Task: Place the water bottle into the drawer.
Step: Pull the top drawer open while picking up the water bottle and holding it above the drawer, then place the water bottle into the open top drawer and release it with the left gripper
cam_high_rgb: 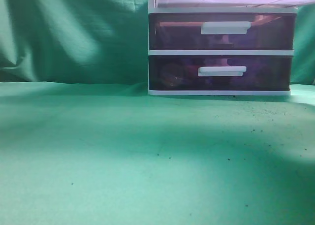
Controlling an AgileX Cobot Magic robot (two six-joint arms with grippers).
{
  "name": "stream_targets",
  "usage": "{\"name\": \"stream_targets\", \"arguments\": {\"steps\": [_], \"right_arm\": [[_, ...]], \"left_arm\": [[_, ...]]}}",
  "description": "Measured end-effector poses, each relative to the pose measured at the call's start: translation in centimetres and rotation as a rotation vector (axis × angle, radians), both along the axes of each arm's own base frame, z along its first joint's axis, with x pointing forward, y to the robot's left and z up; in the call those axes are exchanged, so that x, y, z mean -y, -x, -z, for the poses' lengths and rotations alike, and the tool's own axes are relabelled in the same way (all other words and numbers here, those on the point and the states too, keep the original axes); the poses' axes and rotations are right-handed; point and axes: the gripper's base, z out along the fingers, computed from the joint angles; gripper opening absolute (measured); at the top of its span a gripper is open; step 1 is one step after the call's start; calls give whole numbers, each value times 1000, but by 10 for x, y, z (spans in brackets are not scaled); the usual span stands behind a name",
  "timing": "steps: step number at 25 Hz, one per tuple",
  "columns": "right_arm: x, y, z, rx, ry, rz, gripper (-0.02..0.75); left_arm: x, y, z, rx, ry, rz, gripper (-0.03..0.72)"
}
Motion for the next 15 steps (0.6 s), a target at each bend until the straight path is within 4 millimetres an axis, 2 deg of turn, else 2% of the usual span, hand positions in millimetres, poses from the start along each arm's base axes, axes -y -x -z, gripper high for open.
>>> {"name": "stream_targets", "arguments": {"steps": [4, 7, 12, 15], "right_arm": [[0, 3, 2, -1, 0, -6, 84], [-1, 3, 2, 0, 4, -9, 84], [-1, 3, 2, 0, 4, -9, 84], [-1, 3, 2, 0, 5, -9, 84]], "left_arm": [[7, -3, -32, 170, 88, 61, 297], [20, -14, -65, 335, 184, 119, 297], [51, -48, -112, 441, 311, 147, 297], [79, -70, -123, 436, 340, 168, 297]]}}
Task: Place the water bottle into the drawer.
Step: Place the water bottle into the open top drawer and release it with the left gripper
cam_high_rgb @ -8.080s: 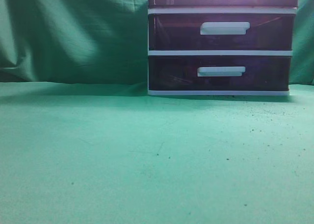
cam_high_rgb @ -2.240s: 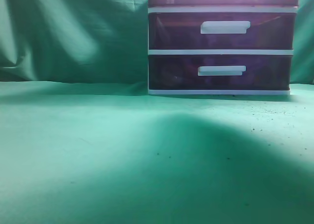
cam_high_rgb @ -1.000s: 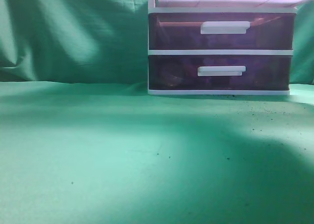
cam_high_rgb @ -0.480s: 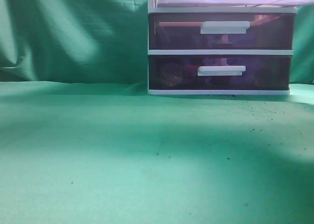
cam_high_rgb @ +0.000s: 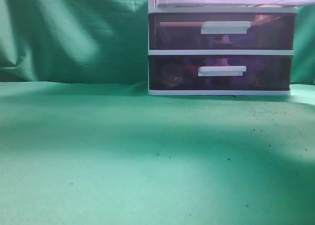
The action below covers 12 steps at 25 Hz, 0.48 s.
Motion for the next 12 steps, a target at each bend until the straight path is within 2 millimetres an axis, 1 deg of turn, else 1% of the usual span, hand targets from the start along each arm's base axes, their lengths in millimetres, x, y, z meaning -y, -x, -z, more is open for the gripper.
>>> {"name": "stream_targets", "arguments": {"steps": [1, 3, 6, 9, 12], "right_arm": [[0, 0, 0, 0, 0, 0, 84], [0, 0, 0, 0, 0, 0, 84], [0, 0, 0, 0, 0, 0, 84], [0, 0, 0, 0, 0, 0, 84], [0, 0, 0, 1, 0, 0, 84]], "left_arm": [[11, -8, 1, -14, -4, 8, 297], [31, -23, 9, -46, -23, 19, 297], [62, -53, 38, -104, -75, 27, 297], [80, -77, 73, -176, -143, 15, 297], [86, -90, 102, -232, -260, -23, 297]]}}
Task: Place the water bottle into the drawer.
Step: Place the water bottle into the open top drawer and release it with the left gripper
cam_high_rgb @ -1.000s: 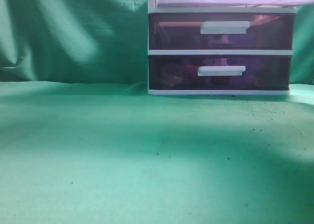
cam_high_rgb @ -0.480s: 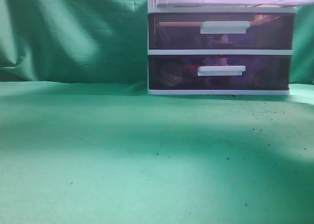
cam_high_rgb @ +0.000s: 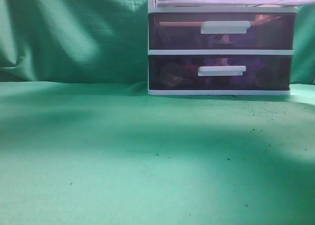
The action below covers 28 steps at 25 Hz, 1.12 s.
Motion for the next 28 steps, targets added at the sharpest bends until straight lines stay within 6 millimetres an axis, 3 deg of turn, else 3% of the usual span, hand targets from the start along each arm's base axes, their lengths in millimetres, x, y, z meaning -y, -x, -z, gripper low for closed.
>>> {"name": "stream_targets", "arguments": {"steps": [5, 9, 11, 15, 17, 19, 21, 22, 28], "right_arm": [[0, 0, 0, -3, -6, 1, 84], [0, 0, 1, -7, 1, -1, 84], [0, 1, 3, -17, 11, 0, 84], [0, 1, 3, -22, 0, 2, 84], [0, 1, 3, -22, -2, 2, 84], [0, 1, 3, -23, -4, 3, 84], [0, 1, 3, -23, -4, 3, 84], [0, 1, 3, -23, -4, 3, 84], [0, 1, 3, -35, -30, 7, 84]], "left_arm": [[-2, -4, 12, -44, -78, -32, 297], [0, -3, 9, -52, -38, -22, 563], [2, -2, 7, -51, -3, -10, 644], [6, -2, 1, -15, 72, 21, 644], [9, -3, -3, 25, 106, 40, 567], [13, -5, -3, 58, 133, 57, 584], [19, -10, 2, 81, 171, 77, 584], [24, -13, 6, 91, 200, 90, 543], [58, -27, 35, 219, 425, 196, 558]]}}
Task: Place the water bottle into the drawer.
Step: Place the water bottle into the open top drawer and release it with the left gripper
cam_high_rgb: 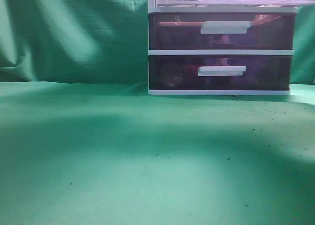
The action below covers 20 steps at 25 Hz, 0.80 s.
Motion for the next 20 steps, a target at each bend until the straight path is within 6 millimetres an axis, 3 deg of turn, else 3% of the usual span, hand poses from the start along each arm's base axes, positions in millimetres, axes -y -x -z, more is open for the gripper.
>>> {"name": "stream_targets", "arguments": {"steps": [4, 9, 12, 16, 19, 20], "right_arm": [[0, 0, 0, -4, -11, 0, 84], [0, 0, 0, -5, -14, 1, 84], [0, 0, 0, -6, -16, 1, 84], [0, 0, -1, 3, -5, 6, 84], [1, -1, -2, 20, 5, 24, 84], [1, -2, -4, 32, 4, 33, 84]], "left_arm": [[22, 7, 12, 135, 109, 126, 558], [26, 15, 11, 268, -66, 190, 558], [17, 15, 5, 256, -302, 87, 428], [-18, 17, -18, 77, -450, -154, 103], [-51, 30, -39, -96, -539, -300, 0], [-61, 39, -49, -140, -558, -316, 0]]}}
